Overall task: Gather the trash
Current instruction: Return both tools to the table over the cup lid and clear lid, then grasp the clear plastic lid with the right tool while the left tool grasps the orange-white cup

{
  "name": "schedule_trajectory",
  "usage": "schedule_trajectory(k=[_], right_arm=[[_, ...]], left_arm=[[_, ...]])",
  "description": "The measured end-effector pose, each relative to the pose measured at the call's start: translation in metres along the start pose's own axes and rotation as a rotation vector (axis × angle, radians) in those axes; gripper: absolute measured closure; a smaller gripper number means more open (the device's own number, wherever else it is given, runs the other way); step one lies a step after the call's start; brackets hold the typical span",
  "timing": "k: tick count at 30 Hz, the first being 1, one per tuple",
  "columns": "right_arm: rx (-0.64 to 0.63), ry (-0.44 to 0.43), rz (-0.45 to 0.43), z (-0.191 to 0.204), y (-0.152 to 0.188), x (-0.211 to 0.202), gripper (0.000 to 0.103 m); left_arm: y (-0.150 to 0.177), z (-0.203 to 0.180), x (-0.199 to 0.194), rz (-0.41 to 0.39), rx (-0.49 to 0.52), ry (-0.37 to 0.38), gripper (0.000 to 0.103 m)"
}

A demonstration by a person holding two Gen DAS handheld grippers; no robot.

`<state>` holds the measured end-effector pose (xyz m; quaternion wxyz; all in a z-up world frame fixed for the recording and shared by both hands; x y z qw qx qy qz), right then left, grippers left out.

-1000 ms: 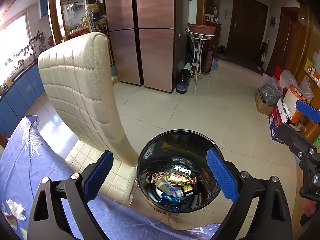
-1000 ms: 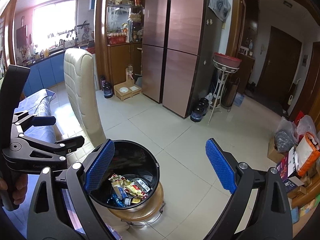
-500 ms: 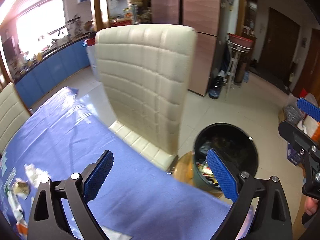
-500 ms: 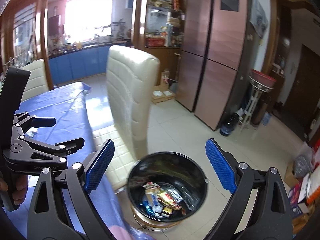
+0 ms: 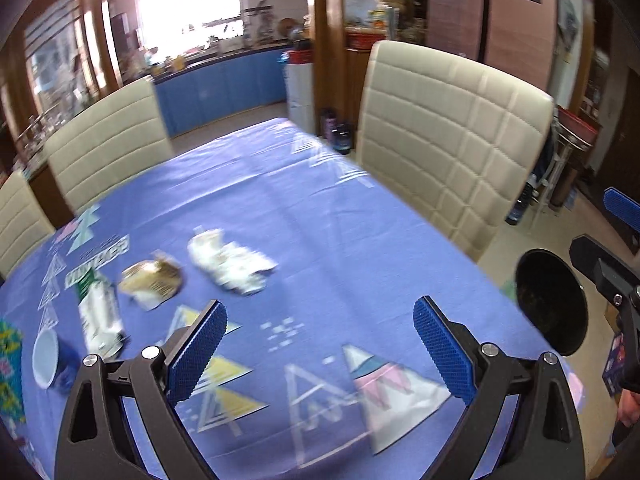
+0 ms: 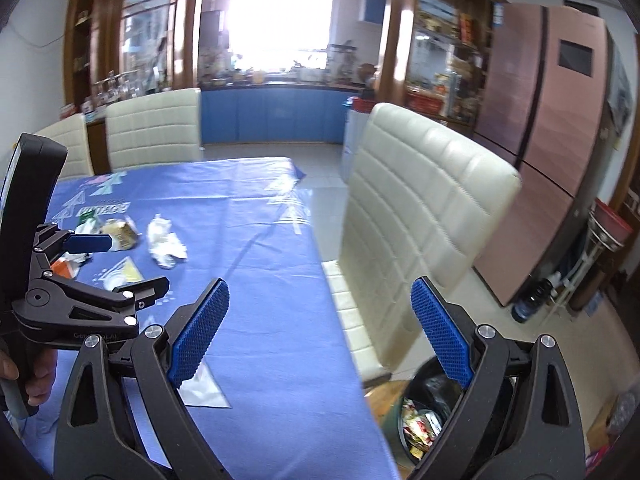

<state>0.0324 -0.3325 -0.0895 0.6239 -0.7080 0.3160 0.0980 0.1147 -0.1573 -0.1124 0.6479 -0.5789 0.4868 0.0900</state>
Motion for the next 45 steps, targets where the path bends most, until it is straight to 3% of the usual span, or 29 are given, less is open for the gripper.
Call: schedule_trajectory(k=[10, 18, 24, 31, 43, 45], right_arm=[[-0.101, -0.144, 0.015, 0.097, -0.011, 0.004, 0.011], [-0.181, -0.226, 0.044, 0.168, -0.009, 0.010, 0.011], [-0.241, -0.253, 0.084, 0.216, -0.005, 0.024, 0.011], [-0.304, -0.255, 0.138, 0.256, 0.006, 0.045, 0.011], [-0.342, -0.246, 0.215, 0.287, 0.017, 0.082, 0.011], [-0.342, -0.257, 0.216, 0.290, 0.018, 0.087, 0.017]], left_arm=[[0.048, 0.097, -0.037, 0.011, -0.134, -0.157, 0.011], [0.078, 0.153, -0.051, 0.031, -0.167, -0.234, 0.011], [0.093, 0.186, -0.050, 0.048, -0.188, -0.248, 0.011], [0.103, 0.208, -0.036, 0.064, -0.190, -0.209, 0.011], [0.113, 0.227, -0.011, 0.094, -0.167, -0.189, 0.011], [0.115, 0.230, -0.008, 0.097, -0.181, -0.182, 0.012]])
Point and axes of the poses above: each gripper's, at about its wrist camera, not at the fingertips, and x roughly the way its jaws point, z to its left, y to its underside, the point moved 1 cm from there along x, roughly the way its jaws point, and after that the axes turned 14 degrees about y, right-handed, at the moved point
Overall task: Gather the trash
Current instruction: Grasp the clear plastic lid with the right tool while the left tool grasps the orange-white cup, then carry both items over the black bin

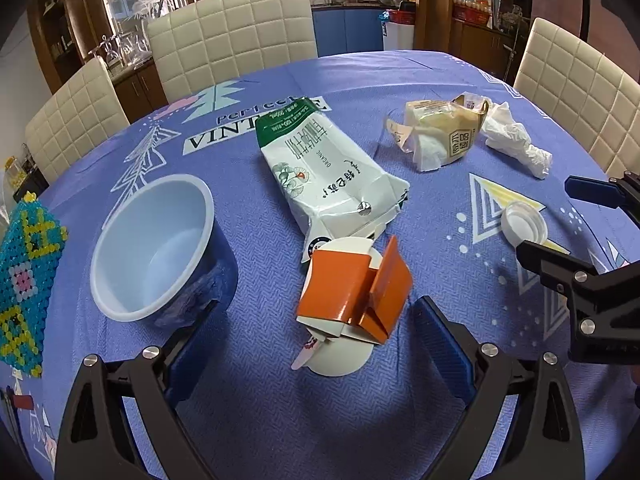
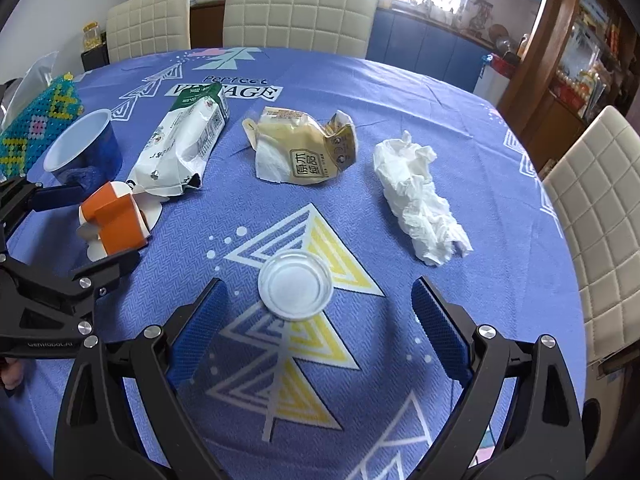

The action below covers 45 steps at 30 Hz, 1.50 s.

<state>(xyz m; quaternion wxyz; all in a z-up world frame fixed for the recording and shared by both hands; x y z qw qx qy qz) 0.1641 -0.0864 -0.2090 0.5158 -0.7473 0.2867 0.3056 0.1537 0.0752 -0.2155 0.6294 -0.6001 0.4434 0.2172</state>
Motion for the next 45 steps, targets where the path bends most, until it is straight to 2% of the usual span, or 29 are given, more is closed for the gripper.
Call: schedule_trajectory(k=[1, 3, 4, 5, 6, 8, 10, 13, 19, 26, 32, 45], right_arm=[[-0.003, 0.010, -0.004, 0.001, -0.001, 0.002, 0.021], [-0.008, 0.007, 0.017, 0.003, -0.003, 0.009, 0.045], [-0.002, -0.011, 0.031, 0.004, -0.003, 0.012, 0.048], [0.010, -0.024, 0.030, 0.004, -0.004, 0.013, 0.058], [0.013, -0.044, 0.035, 0.004, -0.005, 0.013, 0.061], [0.000, -0.043, 0.032, 0.007, -0.005, 0.012, 0.061], [-0.023, -0.049, 0.025, 0.011, -0.004, 0.009, 0.061], [-0.041, -0.050, 0.005, 0.013, -0.003, 0.001, 0.061], [-0.045, -0.037, -0.020, 0.006, 0.002, -0.015, 0.061], [-0.007, -0.021, -0.026, -0.019, 0.017, -0.033, 0.061], [0.011, 0.015, -0.041, -0.050, 0.040, -0.053, 0.061], [0.143, 0.133, -0.036, -0.152, 0.101, -0.090, 0.061]], left_arm=[[0.000, 0.001, 0.000, -0.003, -0.009, 0.008, 0.013], [-0.001, 0.003, 0.001, -0.010, -0.024, 0.023, 0.015], [-0.002, 0.003, 0.002, -0.013, -0.025, 0.028, 0.018], [-0.002, 0.002, 0.002, -0.016, -0.023, 0.035, 0.019], [-0.003, 0.000, 0.002, -0.017, -0.021, 0.040, 0.023], [-0.004, -0.003, 0.002, -0.015, -0.019, 0.061, 0.033], [-0.006, -0.007, 0.001, -0.012, -0.016, 0.075, 0.051], [-0.007, -0.014, 0.000, -0.004, -0.006, 0.082, 0.066], [-0.006, -0.025, -0.008, -0.008, 0.009, 0.088, 0.067], [-0.006, -0.056, -0.021, -0.024, 0.056, 0.084, 0.067], [-0.005, -0.099, -0.030, -0.037, 0.113, 0.106, 0.067], [-0.004, -0.213, -0.040, -0.051, 0.272, 0.175, 0.067]])
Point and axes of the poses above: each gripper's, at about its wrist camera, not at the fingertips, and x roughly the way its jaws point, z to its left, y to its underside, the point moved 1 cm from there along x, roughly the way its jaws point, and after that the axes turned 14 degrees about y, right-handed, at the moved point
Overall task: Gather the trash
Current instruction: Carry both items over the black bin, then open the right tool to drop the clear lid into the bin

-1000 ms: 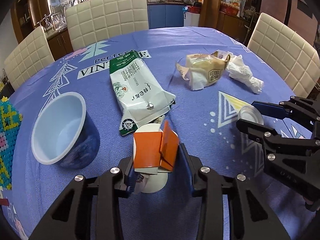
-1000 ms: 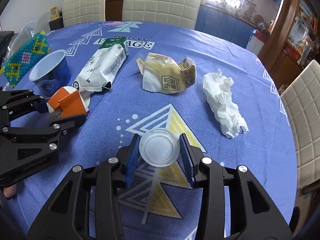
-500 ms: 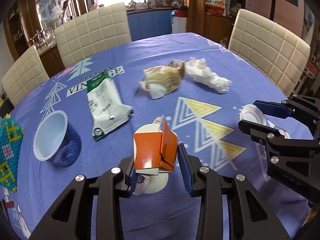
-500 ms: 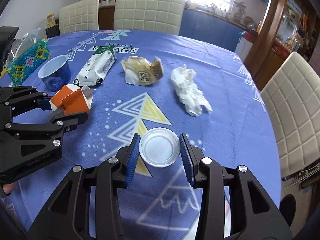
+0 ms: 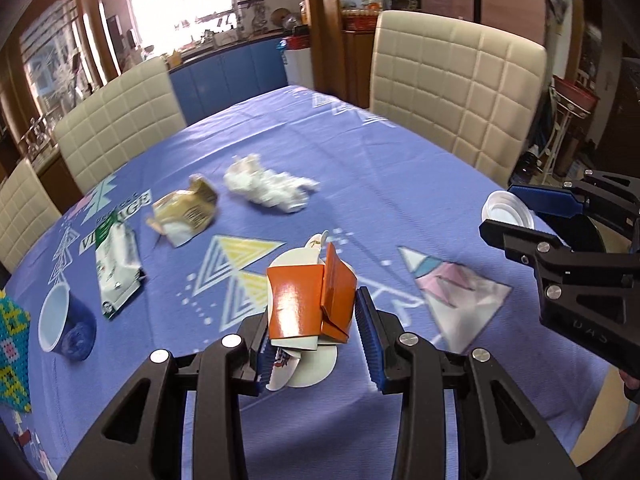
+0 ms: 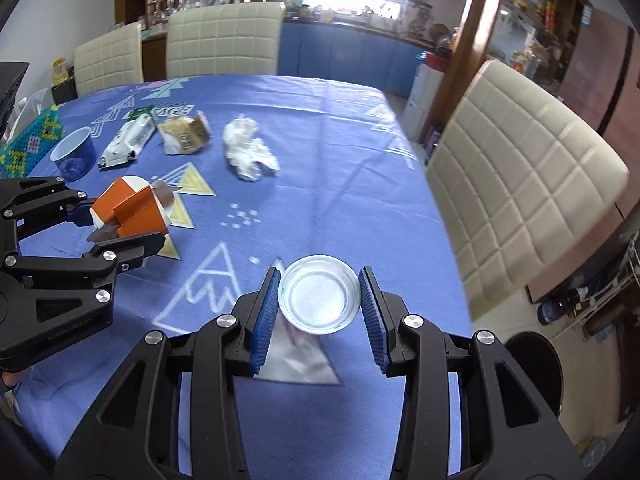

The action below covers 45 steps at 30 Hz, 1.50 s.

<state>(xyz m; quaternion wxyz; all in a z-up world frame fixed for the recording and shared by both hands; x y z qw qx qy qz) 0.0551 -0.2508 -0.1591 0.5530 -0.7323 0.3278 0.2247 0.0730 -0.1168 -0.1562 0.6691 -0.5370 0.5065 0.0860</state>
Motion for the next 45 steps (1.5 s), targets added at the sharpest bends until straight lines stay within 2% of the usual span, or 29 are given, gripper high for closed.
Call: schedule_trajectory(k=[13, 25, 45], right_arm=[[0.122, 0.102, -0.012, -0.086, 0.034, -0.023, 0.061], [0.234, 0.220, 0.001, -0.163, 0.061, -0.035, 0.061], [0.355, 0.437, -0.076, -0.252, 0.056, -0.060, 0.061]], left_arm=[[-0.036, -0.086, 0.006, -0.023, 0.148, 0.063, 0.067], [-0.068, -0.156, 0.022, -0.042, 0.261, 0.155, 0.067], [-0.106, -0.217, 0.044, -0.070, 0.371, 0.265, 0.067]])
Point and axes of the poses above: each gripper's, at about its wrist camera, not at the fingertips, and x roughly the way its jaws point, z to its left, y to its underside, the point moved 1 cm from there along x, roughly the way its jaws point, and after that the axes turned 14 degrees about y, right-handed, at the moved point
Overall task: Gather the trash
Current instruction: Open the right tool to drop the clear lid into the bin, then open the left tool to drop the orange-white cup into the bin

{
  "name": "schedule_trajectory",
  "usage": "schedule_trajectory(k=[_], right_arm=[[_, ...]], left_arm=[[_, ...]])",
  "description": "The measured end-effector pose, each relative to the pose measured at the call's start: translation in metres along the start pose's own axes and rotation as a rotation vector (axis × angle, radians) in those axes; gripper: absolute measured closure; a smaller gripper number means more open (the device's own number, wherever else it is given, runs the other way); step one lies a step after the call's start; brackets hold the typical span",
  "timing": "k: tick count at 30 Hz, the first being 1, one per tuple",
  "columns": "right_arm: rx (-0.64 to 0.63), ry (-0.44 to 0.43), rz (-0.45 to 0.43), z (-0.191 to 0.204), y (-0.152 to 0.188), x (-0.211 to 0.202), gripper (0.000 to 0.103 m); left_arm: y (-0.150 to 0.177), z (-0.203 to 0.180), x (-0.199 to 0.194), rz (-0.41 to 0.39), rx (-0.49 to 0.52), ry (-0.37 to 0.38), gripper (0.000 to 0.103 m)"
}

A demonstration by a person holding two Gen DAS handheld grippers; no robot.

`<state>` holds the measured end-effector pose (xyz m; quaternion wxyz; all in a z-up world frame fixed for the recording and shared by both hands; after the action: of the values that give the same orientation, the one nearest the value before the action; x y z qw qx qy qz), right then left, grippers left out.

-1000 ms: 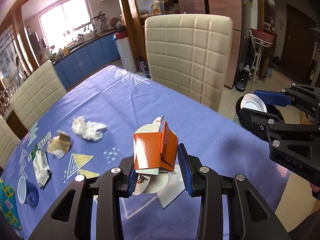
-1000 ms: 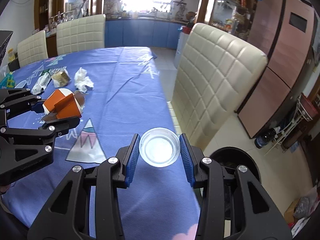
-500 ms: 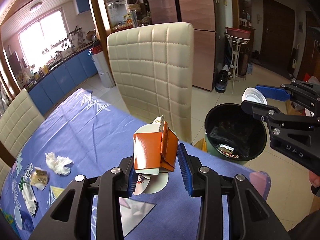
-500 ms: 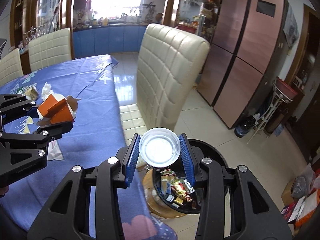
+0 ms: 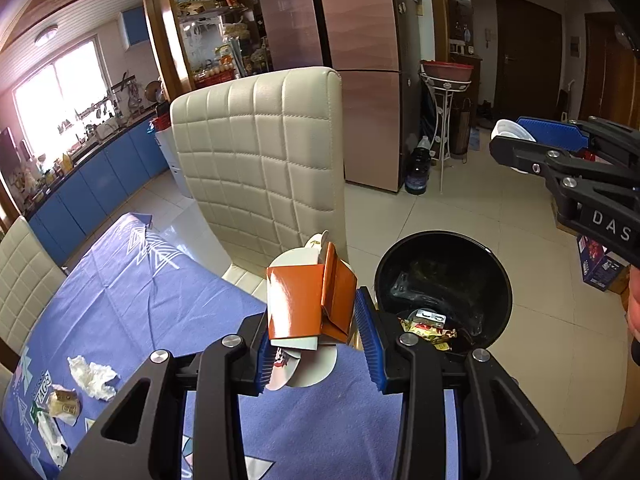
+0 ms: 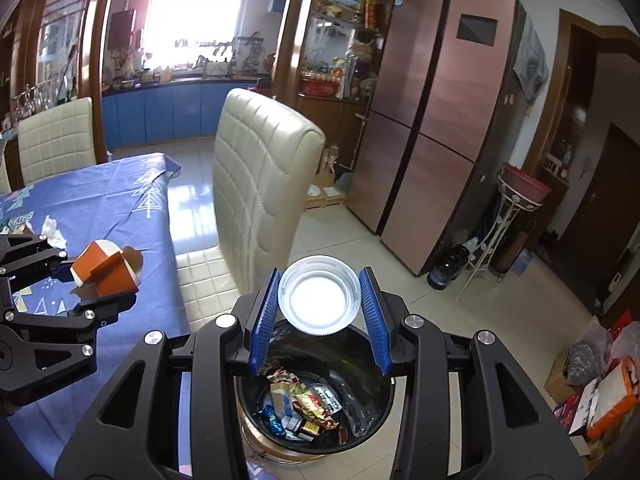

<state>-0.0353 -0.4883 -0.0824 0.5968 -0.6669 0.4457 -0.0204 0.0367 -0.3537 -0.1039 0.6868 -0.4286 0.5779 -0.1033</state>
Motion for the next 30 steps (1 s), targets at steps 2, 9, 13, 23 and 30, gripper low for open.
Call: schedule_trajectory(k=[2, 9, 13, 23, 30], right_arm=[[0.003, 0.014, 0.013, -0.003, 0.002, 0.008, 0.055], [0.056, 0.055, 0.042, -0.020, 0.015, 0.024, 0.029], [0.080, 0.065, 0.073, -0.029, 0.025, 0.033, 0.029], [0.127, 0.101, 0.133, -0.053, 0.045, 0.041, 0.026], [0.160, 0.130, 0.169, -0.076, 0.064, 0.039, 0.026]], left_arm=[[-0.002, -0.001, 0.006, 0.004, 0.006, 0.008, 0.067], [-0.008, -0.007, 0.028, 0.031, 0.012, 0.039, 0.067], [-0.010, -0.015, 0.038, 0.048, 0.031, 0.054, 0.067], [-0.029, -0.046, 0.056, 0.053, 0.102, 0.104, 0.067], [-0.050, -0.076, 0.068, 0.045, 0.163, 0.142, 0.067]])
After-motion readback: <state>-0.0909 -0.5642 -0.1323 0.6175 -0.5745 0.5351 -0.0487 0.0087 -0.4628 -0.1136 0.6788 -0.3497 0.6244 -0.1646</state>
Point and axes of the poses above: each gripper's, at about its wrist camera, not at the fingertips, and x roughly the way its jaws point, z to its left, y to its underside, the point moved 1 cm from there along x, roughly the way its jaws point, and after that the axes turned 14 degrees about y, right-handed, at the moved point
